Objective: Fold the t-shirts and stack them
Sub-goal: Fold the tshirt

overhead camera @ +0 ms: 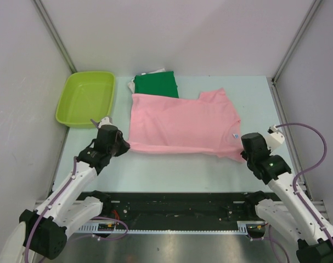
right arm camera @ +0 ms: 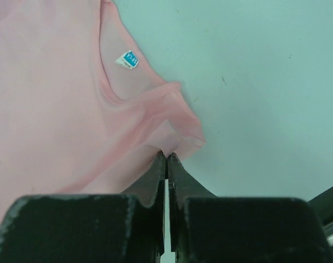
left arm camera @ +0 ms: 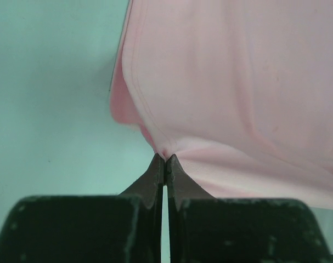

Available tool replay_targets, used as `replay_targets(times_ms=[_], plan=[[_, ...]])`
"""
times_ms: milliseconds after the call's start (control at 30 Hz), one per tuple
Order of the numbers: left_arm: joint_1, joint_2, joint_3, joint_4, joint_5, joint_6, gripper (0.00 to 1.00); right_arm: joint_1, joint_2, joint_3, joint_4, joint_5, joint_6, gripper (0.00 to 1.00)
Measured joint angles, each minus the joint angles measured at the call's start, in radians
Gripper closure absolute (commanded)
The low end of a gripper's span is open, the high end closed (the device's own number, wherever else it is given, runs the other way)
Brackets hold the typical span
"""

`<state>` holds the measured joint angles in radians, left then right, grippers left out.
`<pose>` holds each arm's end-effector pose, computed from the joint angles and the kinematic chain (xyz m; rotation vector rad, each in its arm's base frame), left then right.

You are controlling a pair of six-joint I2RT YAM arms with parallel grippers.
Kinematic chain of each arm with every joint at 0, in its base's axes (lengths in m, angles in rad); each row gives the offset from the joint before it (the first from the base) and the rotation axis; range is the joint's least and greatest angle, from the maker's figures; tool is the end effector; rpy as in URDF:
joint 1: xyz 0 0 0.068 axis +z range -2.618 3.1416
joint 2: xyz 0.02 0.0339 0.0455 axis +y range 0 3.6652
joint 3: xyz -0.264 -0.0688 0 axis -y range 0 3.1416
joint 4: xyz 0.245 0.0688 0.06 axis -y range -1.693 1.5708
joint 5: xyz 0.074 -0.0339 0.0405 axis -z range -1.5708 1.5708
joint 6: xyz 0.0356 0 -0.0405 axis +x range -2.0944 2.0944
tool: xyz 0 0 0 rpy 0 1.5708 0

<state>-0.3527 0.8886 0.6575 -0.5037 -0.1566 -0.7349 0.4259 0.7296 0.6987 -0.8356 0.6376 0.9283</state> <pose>0.1772 -0.0593 0.2475 -0.5207 2.2653 -0.3779 0.1329 0.0370 0.2637 0.8105 2.0780 -0.0598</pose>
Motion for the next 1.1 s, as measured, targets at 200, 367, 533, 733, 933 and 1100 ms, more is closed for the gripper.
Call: replay_targets(times_ms=[200,367,533,733,933,1100], plan=[[0.0,0.051,0.034,0.0,-0.009,0.003,1.0,-0.072,0.035,0.008,0.079,-0.064,-0.079,1.0],[0.0,0.129,0.091,-0.004,-0.034,0.01,1.0,-0.09,0.121,0.029,0.15,-0.101,-0.119,1.0],[0.001,0.212,0.179,-0.007,-0.054,0.021,1.0,-0.099,0.204,0.056,0.22,-0.132,-0.151,1.0],[0.004,0.29,0.237,0.002,-0.075,0.03,1.0,-0.128,0.295,0.098,0.294,-0.161,-0.193,1.0],[0.007,0.384,0.255,0.016,-0.078,0.029,1.0,-0.153,0.378,0.134,0.351,-0.189,-0.223,1.0],[0.01,0.459,0.259,0.027,-0.083,0.027,1.0,-0.161,0.465,0.156,0.404,-0.21,-0.233,1.0]])
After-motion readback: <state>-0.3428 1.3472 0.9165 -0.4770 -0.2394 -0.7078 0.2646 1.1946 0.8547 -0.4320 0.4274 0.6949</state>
